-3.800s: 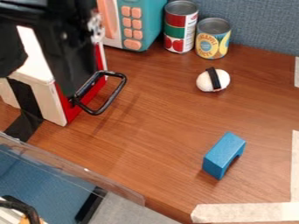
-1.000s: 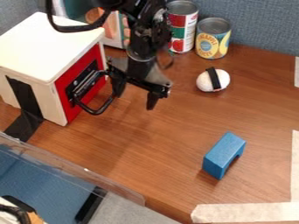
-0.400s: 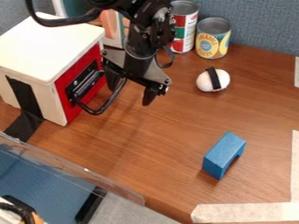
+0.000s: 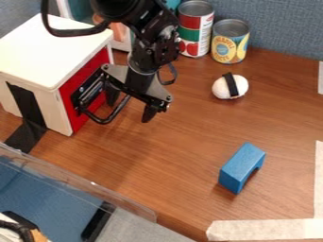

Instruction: Open the drawer and move

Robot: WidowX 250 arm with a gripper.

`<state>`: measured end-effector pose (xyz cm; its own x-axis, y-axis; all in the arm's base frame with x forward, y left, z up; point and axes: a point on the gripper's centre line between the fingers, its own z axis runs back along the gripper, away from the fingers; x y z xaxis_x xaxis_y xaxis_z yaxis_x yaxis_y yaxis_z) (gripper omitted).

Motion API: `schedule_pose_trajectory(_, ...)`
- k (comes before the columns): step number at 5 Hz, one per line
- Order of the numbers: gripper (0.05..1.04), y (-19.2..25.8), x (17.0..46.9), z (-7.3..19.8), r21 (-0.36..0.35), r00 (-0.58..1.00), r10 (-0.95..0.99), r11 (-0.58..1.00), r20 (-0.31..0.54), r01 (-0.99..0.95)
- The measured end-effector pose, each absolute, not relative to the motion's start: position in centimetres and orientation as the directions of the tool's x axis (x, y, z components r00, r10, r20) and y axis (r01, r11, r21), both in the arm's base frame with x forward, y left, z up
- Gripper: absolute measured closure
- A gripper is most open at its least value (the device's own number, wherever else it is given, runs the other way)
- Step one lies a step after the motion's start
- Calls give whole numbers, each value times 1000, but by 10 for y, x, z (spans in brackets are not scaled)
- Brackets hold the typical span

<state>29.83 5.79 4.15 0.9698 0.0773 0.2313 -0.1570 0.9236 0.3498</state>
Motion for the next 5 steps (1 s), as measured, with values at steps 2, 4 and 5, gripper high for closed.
schedule_pose_trajectory(2, 125, 66, 304, 31, 325, 973, 125, 928, 194, -184)
schedule_pose_trajectory(4, 705, 59, 298, 27, 284, 970, 168, 935, 174, -213)
schedule_pose_trajectory(5, 894, 50, 295, 25, 260, 975, 167, 944, 147, -201)
